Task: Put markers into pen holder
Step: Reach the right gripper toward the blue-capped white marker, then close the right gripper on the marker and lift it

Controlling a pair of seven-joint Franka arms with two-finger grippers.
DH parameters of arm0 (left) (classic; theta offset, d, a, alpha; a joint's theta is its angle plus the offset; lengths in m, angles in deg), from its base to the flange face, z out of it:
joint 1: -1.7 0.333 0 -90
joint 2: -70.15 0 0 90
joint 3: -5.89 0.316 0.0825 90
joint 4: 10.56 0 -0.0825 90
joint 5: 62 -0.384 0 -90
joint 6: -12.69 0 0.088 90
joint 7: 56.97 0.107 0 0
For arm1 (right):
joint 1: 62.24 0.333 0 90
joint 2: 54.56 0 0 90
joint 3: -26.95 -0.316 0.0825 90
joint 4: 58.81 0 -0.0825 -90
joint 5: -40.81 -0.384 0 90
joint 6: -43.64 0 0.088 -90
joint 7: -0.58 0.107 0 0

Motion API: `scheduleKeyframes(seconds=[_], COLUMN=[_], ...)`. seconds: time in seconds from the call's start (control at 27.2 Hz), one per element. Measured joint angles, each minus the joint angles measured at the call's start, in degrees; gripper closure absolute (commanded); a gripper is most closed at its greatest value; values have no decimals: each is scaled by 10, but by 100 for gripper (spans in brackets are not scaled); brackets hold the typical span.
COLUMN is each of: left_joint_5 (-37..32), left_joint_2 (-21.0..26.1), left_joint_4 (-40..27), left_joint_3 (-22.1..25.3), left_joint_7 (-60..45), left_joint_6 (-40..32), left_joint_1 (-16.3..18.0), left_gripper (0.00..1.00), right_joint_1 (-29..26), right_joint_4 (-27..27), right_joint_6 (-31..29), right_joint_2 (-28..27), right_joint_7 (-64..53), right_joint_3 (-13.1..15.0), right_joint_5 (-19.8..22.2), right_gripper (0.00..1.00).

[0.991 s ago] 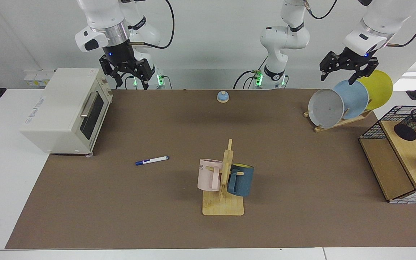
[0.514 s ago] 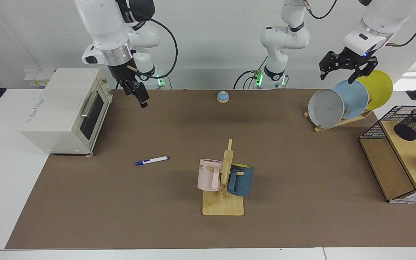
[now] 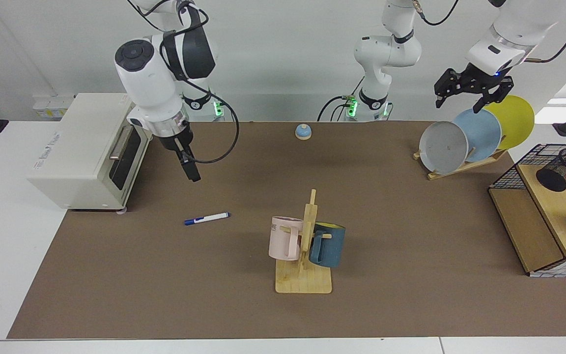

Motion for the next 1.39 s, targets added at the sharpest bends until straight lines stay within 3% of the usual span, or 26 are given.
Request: scheduleKeyframes(seconds=[0.44,0.95,1.39], left_joint_5=[0,0,0], left_joint_2=[-3,-5,-5], left_joint_4=[-1,-2,-2], left_joint_3=[5,12,12], left_joint_7=[-1,-2,-2], left_joint_6=[-5,-10,-11], left_joint_1=[1,3,3], left_gripper=[0,0,0], right_joint_1=[-11,-23,-23], right_joint_4=[12,177,182], right_joint_6=[-93,-300,-308], right_joint_2=[-102,-111,-111], right_joint_7=[63,68,68], right_joint_3=[3,3,0], right_joint_5=[11,11,11], right_gripper=[0,0,0])
